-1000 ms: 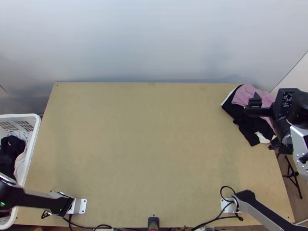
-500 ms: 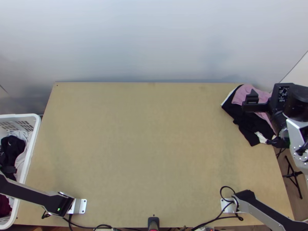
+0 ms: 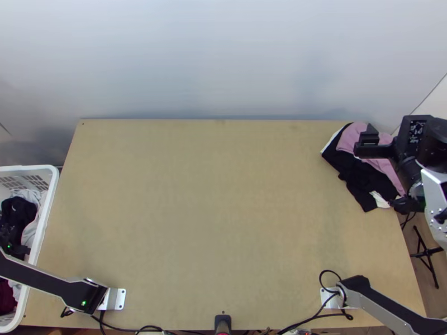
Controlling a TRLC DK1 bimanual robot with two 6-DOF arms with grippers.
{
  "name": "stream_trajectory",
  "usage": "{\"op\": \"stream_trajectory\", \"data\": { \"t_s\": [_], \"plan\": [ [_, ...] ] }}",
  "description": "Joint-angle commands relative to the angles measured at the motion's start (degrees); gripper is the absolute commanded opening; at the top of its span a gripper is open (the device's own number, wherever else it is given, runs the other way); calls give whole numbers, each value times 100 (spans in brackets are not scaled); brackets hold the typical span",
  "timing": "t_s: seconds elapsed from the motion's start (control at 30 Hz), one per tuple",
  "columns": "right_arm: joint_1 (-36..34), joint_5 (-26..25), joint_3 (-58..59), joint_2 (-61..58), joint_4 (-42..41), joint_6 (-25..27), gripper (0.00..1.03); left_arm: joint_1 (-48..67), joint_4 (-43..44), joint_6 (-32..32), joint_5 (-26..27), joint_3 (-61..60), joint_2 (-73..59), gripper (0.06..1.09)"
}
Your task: Fold the t-shirt
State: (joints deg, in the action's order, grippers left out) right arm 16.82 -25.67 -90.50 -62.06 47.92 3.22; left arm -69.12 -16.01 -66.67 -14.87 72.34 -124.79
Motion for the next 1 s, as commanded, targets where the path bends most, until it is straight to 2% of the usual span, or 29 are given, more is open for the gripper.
{"op": "stream_trajectory", "data": {
  "t_s": [0.0, 0.2, 0.37, 0.43, 0.53, 0.63, 0.87, 0.97],
  "plan": [
    [-38, -8, -117, -25, 7, 3, 96, -40, 538, -39, -16, -185, -283, 50],
    [-56, -8, -196, -69, 15, 3, 96, -84, 669, -83, 20, -220, -362, 9],
    [-65, -8, -214, -87, 15, 3, 96, -198, 608, -21, 231, -264, -265, 9],
    [-65, -8, -231, -87, 15, 3, 96, -207, 362, 295, 424, -211, -10, 9],
    [-73, -8, -267, -87, 15, 3, 96, -181, -245, 594, 863, -290, 684, 9],
    [-100, -8, -267, -78, 24, -6, 96, -110, -210, 506, 1197, -870, 1862, 9],
    [-100, 1, -267, -95, -2, -76, 96, 303, -2152, 1095, 2199, -888, 4086, 9],
    [-109, 1, -249, -78, 7, -85, 96, 690, -2934, 1385, 2454, -861, 4965, 9]
  ]
}}
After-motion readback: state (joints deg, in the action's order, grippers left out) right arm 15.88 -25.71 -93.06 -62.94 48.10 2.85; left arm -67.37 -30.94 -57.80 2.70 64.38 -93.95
